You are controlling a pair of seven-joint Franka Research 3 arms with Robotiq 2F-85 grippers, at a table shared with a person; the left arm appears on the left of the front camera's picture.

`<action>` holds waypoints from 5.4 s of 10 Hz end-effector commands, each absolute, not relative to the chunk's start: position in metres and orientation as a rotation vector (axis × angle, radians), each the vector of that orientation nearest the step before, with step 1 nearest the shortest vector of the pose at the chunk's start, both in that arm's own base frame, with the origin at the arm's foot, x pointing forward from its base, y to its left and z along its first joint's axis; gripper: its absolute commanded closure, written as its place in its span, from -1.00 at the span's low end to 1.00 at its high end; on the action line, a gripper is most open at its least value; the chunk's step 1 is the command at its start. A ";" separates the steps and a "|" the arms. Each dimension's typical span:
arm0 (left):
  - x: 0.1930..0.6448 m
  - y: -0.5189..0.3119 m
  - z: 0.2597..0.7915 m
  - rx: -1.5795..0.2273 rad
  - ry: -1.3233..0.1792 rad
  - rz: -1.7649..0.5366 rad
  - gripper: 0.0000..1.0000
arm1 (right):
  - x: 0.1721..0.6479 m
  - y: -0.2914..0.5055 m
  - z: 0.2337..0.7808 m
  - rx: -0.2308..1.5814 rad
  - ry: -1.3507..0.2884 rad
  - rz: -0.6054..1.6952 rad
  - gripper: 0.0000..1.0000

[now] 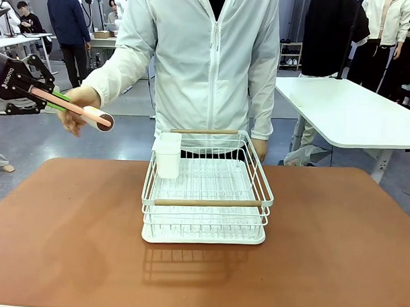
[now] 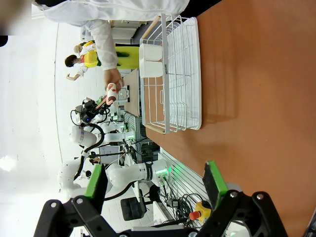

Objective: Clean the table.
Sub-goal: Pick up the Lint Roller when the human hands it over, then clean the table with the Lint Roller when the human lifts the Dish drying rack.

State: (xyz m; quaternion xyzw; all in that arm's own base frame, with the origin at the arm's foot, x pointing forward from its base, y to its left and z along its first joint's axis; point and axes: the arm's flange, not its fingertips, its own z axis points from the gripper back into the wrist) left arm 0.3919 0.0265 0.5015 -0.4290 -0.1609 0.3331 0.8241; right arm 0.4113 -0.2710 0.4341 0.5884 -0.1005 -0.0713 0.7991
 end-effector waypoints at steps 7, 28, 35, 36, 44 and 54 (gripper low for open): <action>0.391 0.024 0.500 -0.916 -0.324 0.701 1.00 | 0.409 -0.269 0.438 1.259 -0.217 -0.147 -1.00; 0.391 0.024 0.500 -0.916 -0.324 0.701 1.00 | 0.409 -0.269 0.438 1.259 -0.217 -0.147 -1.00; 0.391 0.024 0.500 -0.916 -0.324 0.701 1.00 | 0.409 -0.269 0.438 1.259 -0.217 -0.147 -1.00; 0.391 0.024 0.500 -0.916 -0.324 0.701 1.00 | 0.409 -0.269 0.438 1.259 -0.217 -0.147 -1.00; 0.408 0.039 0.520 -0.717 -0.189 0.263 0.63 | 0.409 -0.269 0.438 1.259 -0.217 -0.147 -1.00; 0.456 -0.023 0.502 -0.226 -0.142 -0.052 0.63 | 0.409 -0.269 0.438 1.259 -0.217 -0.147 -1.00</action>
